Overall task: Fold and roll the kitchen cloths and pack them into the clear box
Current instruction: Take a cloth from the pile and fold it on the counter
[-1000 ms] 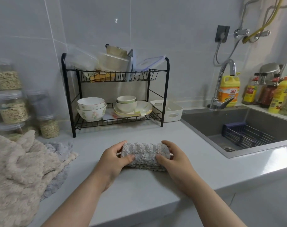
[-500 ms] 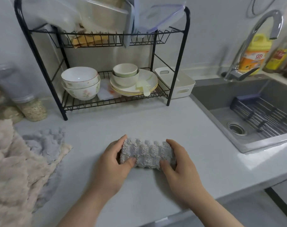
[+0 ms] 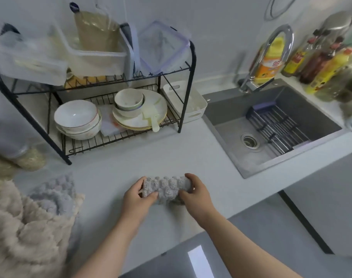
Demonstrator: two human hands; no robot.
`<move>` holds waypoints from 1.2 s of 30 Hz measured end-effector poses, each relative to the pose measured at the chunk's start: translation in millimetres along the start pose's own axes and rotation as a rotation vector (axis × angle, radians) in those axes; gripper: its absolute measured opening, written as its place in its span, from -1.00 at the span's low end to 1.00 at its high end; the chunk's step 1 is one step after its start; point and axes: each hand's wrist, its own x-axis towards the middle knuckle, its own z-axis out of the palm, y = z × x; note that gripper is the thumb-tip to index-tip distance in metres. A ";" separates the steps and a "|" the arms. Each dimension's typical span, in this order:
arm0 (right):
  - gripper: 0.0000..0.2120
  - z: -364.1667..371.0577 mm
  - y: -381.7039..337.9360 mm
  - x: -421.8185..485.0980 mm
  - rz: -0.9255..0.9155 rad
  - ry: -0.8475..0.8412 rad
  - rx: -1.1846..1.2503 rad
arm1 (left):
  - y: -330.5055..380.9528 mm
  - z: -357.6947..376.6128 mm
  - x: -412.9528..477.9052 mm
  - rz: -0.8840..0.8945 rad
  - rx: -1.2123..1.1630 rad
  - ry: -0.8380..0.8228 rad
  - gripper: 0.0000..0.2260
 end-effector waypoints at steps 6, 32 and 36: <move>-0.55 -96.3 -18.7 -48.9 -0.031 0.135 0.223 | 77.5 52.9 -39.9 0.085 -0.054 -0.178 -0.57; -0.54 -555.5 29.5 -244.4 -0.216 1.171 0.417 | 309.5 544.3 -204.3 0.411 -0.236 -1.254 -0.50; -0.55 -603.0 37.4 -217.7 -0.212 1.242 0.430 | 330.0 609.6 -185.1 0.324 -0.232 -1.354 -0.49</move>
